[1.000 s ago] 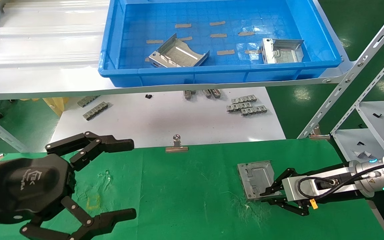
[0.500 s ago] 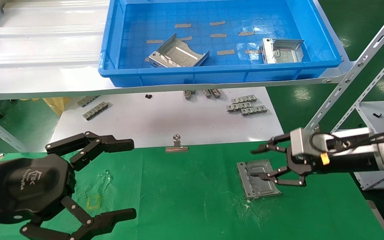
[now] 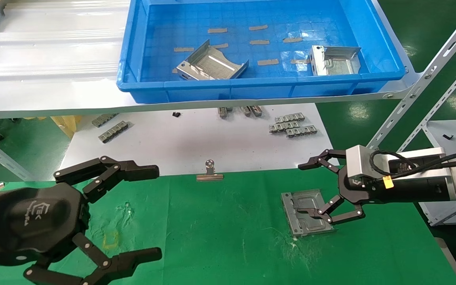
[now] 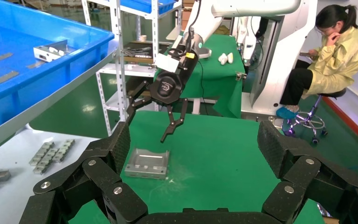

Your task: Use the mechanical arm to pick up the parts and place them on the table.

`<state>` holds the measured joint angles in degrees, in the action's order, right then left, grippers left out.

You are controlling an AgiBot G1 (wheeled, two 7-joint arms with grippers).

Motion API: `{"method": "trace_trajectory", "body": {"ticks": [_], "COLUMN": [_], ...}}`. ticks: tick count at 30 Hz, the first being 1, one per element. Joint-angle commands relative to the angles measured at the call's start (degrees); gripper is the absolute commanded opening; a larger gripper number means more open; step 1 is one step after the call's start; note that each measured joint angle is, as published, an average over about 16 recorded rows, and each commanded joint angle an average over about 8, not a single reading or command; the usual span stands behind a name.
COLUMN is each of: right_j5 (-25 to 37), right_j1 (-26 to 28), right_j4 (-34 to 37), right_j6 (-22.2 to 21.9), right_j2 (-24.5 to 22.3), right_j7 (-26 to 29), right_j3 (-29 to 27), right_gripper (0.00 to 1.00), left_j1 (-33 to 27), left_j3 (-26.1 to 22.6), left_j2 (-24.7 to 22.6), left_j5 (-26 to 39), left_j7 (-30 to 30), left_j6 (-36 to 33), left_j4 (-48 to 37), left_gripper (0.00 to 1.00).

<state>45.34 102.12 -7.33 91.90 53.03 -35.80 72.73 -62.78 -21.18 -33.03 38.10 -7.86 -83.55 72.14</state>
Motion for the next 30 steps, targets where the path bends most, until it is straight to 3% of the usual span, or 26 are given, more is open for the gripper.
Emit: {"method": "trace_trajectory", "body": {"ticks": [1,7,30], "right_j5": [0.27,0.09,-1.38], "right_j1": [0.13,-2.43,-18.11], "right_j4": [0.37,-3.81,-29.49], "right_j6": [-0.09,-0.49,-2.84], "right_j2": [0.17,-0.95,-7.97], "right_j7": [-0.43,2.44,20.58], "right_j3": [0.31,-3.27,-25.26], "right_gripper": [1.00,1.00,1.00], "left_j1": [0.00,0.00,-0.01], "left_j3": [0.00,0.00,-0.01], "left_j2": [0.00,0.00,0.00], "left_j5": [0.00,0.00,-0.01], "left_j7": [0.00,0.00,0.01], "left_j6": [0.00,0.00,0.00], "left_j4": [0.00,-0.01,-0.01], "left_gripper": [1.00,1.00,1.00]}}
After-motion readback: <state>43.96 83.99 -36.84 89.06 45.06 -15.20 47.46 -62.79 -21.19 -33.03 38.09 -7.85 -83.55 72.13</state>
